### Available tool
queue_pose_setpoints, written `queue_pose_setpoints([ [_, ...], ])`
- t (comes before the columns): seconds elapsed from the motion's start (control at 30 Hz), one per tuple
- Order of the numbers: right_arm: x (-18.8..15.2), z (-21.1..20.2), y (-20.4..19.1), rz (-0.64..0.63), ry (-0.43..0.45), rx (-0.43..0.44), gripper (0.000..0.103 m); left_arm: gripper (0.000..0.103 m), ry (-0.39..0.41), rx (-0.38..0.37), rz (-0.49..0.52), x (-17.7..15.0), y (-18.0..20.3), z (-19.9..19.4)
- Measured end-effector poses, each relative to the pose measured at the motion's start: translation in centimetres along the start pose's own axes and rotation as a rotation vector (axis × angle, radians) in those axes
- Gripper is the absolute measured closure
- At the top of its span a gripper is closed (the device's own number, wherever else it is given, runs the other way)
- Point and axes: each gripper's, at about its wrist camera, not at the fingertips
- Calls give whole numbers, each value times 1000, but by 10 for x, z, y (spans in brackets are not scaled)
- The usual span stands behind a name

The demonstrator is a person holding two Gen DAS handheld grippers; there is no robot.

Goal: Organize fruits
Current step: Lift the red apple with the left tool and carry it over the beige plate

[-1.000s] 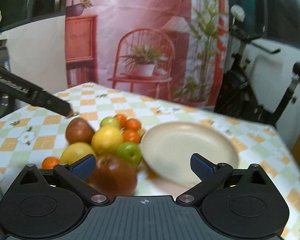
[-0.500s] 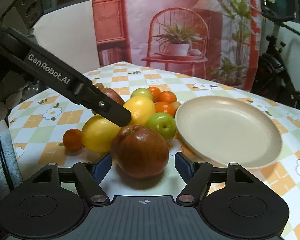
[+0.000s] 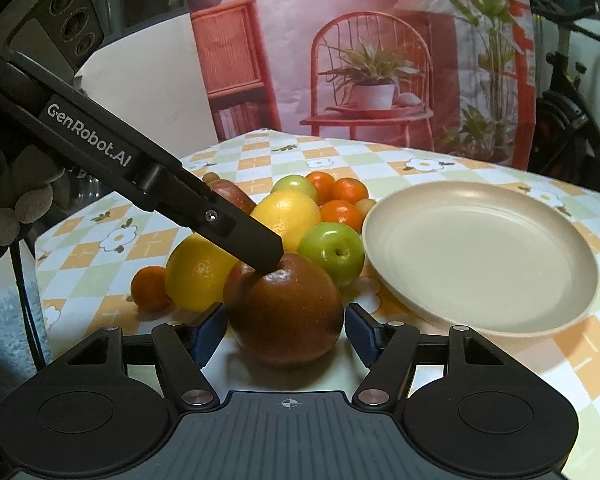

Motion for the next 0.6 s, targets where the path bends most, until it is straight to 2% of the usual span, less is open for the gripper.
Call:
queue_pose_setpoints([
  [0.27,-2,2,2,21,4,13,44,68,-21,-10,-39,4,-6,1],
  [0.33,-2,2,2,24,4,15,44,69,-19,14,-40,5,-8,0],
  [0.4,-2,1,2,30,6,15,44,76,-21,25,-52,7,-12,-1],
  [0.6,-3,0,3,42,9,15,44,76,-44,-13,-61,6,-11,4],
])
Point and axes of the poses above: each gripper's, at about its wrist camera, not at the fingertips, and z roughly the way its jaws point, y to its right, x to its top, and after that the axes turned 5 degrees about -z, right-handed
